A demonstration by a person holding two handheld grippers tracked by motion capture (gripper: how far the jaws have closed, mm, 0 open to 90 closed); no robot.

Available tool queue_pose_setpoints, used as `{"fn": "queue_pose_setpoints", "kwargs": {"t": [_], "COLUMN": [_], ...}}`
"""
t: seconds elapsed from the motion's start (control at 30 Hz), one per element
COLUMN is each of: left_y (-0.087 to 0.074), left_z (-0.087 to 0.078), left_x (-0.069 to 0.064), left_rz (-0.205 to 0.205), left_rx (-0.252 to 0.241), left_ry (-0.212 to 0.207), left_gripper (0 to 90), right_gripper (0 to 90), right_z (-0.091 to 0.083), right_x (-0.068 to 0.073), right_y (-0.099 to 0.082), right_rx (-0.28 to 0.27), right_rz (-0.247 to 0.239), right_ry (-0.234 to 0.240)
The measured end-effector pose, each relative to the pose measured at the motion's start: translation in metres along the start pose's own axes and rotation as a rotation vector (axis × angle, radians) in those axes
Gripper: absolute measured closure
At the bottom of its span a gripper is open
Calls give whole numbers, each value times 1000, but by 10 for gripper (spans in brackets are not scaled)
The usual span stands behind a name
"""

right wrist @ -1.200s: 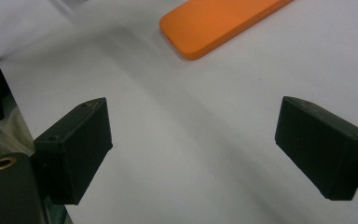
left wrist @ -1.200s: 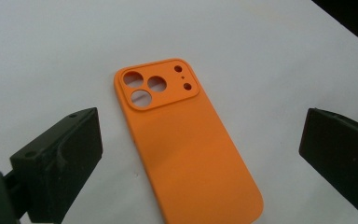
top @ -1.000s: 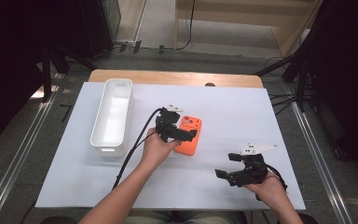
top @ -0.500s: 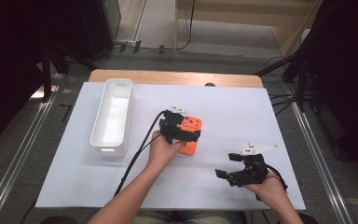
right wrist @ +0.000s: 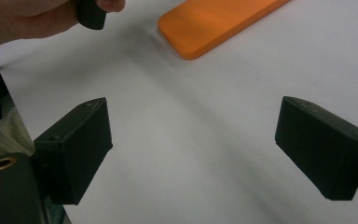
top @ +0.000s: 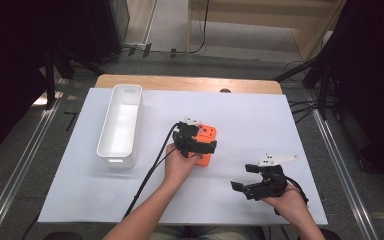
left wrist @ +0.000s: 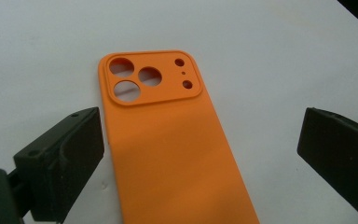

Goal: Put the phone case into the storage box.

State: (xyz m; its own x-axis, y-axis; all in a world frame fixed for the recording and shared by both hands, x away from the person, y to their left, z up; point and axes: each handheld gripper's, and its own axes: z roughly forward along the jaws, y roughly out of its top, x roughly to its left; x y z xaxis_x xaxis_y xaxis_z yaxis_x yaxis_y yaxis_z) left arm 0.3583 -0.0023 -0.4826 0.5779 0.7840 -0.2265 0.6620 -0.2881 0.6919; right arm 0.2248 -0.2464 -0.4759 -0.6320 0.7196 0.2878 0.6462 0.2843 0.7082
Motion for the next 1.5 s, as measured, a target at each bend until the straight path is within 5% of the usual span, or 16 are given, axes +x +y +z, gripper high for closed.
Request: {"fn": "queue_pose_setpoints", "kwargs": {"t": [0.73,0.97,1.5], "left_y": [-8,-11,-17], "left_z": [12,14,19], "left_x": [-8,-10,-11], "left_rz": [-7,-29,-2], "left_rx": [20,6,27], "left_ry": [94,88,138], "left_gripper": [3,3,3], "right_gripper": [96,96,96], "right_z": [0,0,0], "right_x": [0,0,0], "right_y": [0,0,0], "right_rx": [3,3,6], "right_rz": [-2,-4,-6], "right_ry": [-3,-3,-5]}}
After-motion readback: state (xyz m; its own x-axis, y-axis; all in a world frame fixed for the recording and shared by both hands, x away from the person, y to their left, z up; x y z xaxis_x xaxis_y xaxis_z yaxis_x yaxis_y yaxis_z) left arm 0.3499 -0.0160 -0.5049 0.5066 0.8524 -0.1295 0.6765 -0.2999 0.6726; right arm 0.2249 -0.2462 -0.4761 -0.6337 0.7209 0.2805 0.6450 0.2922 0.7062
